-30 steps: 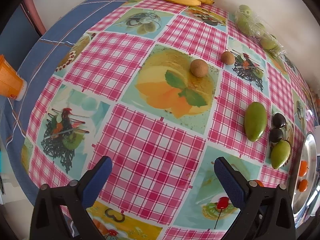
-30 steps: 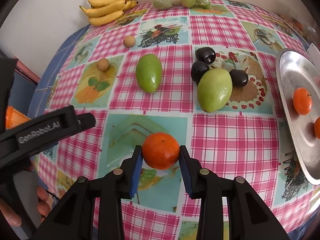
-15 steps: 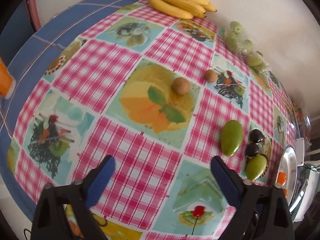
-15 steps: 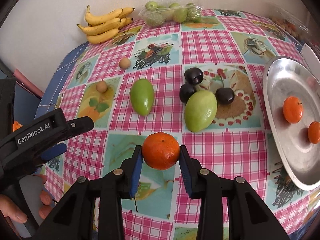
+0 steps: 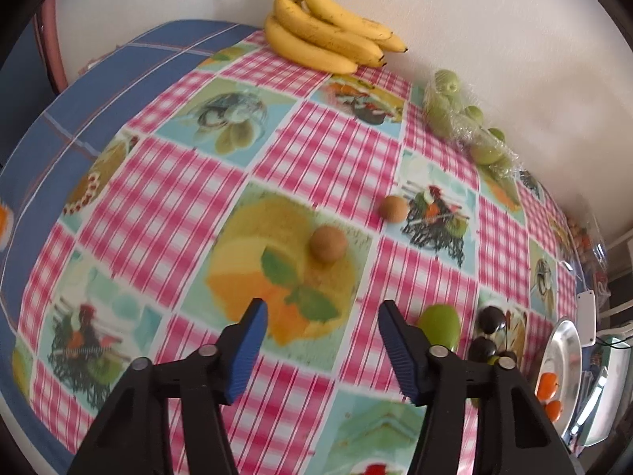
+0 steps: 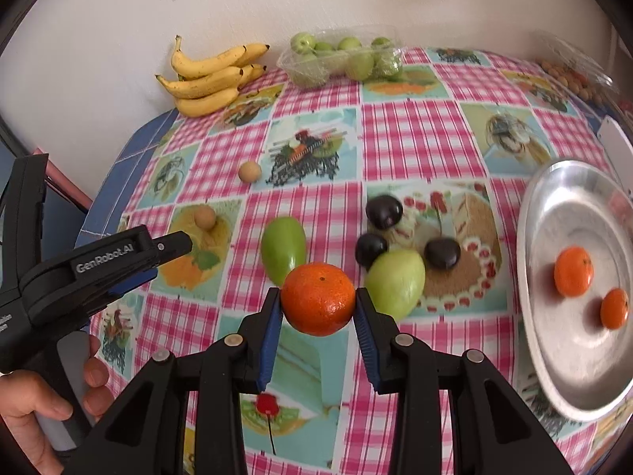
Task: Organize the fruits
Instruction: 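Grasp a small brown round fruit with the left gripper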
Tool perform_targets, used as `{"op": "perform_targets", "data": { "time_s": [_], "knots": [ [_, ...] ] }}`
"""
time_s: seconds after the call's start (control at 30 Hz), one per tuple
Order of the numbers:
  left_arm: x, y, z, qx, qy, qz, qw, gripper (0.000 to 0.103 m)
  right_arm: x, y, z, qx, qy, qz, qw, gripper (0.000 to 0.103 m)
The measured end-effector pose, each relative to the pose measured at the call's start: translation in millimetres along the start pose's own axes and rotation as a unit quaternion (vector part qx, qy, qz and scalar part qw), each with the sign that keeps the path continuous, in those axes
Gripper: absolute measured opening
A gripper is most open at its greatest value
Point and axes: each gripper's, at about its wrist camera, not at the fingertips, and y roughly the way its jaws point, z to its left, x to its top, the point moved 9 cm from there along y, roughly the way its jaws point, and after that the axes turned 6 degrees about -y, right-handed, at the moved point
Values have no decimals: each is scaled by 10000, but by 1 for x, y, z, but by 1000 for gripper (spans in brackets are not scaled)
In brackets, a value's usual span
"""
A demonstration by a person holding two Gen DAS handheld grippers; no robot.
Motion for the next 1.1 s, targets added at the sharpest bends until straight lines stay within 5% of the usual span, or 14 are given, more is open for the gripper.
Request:
{"op": "perform_targets", "data": {
  "time_s": [0.3,0.63,0.7,1.1],
  "knots": [
    [26,16,-10,83,143,-194,9997,40,28,6,-7,33,-13,-133,9999,37],
    [34,39,-13,207,218,-122,9995,34,41,17,-14,92,80,-118,9999,37],
    [35,42,-14,235,219,-113,9994,22,41,18,-15,91,77,-121,9999,38],
    [34,29,-15,287,95,-82,9995,21,35,22,-23,52,189,61,9998,37]
  ]
}}
